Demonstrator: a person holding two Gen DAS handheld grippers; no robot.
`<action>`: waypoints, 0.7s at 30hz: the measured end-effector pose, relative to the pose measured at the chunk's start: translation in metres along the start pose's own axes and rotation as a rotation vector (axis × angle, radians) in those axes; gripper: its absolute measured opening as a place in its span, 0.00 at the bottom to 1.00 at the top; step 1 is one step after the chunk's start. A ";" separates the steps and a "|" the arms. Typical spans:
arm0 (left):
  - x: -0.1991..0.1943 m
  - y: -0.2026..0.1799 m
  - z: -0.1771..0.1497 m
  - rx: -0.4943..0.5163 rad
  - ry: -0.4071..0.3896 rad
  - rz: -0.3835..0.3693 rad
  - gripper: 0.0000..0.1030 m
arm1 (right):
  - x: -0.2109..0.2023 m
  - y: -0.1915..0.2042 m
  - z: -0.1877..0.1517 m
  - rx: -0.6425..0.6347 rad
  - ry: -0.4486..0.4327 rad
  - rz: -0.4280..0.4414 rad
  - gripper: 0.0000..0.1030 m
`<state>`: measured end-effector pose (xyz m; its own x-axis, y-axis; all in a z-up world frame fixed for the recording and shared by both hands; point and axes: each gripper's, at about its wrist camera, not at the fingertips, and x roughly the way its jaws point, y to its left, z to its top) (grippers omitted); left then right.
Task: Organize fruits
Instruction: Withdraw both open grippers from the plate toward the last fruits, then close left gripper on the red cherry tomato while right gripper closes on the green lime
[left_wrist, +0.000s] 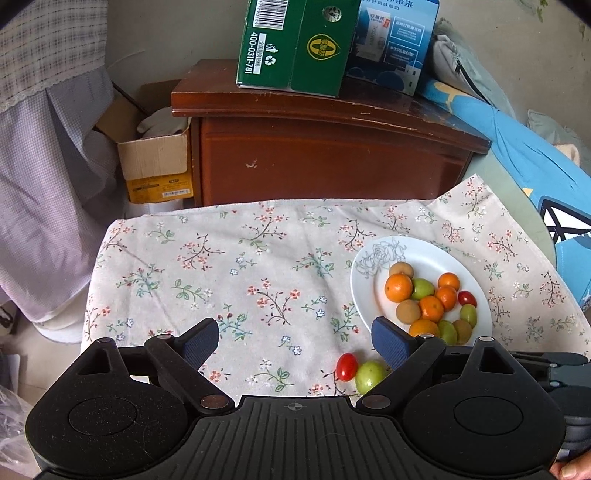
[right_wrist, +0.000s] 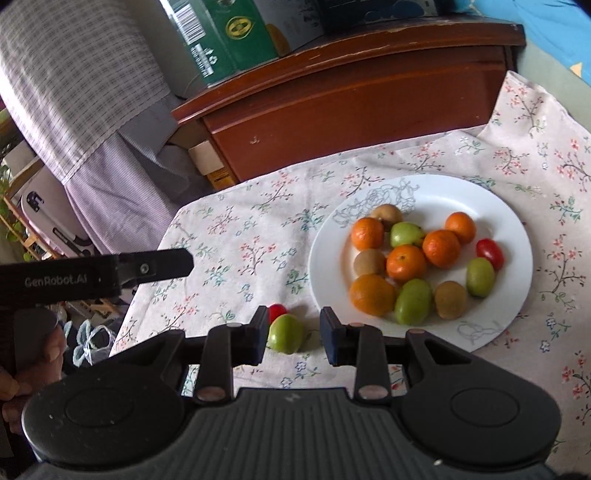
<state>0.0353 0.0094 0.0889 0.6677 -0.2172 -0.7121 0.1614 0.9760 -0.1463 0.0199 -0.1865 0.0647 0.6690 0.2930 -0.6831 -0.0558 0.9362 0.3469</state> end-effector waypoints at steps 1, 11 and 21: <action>0.000 0.001 -0.001 -0.003 0.007 0.006 0.89 | 0.003 0.003 -0.001 -0.010 0.007 0.001 0.31; 0.001 0.016 0.000 -0.059 0.033 0.024 0.89 | 0.030 0.008 -0.009 -0.016 0.055 -0.038 0.31; 0.008 0.014 -0.005 -0.054 0.068 0.017 0.89 | 0.046 0.009 -0.012 -0.021 0.066 -0.068 0.31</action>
<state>0.0393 0.0218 0.0771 0.6192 -0.2003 -0.7593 0.1098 0.9795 -0.1689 0.0410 -0.1624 0.0283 0.6211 0.2404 -0.7459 -0.0280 0.9580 0.2854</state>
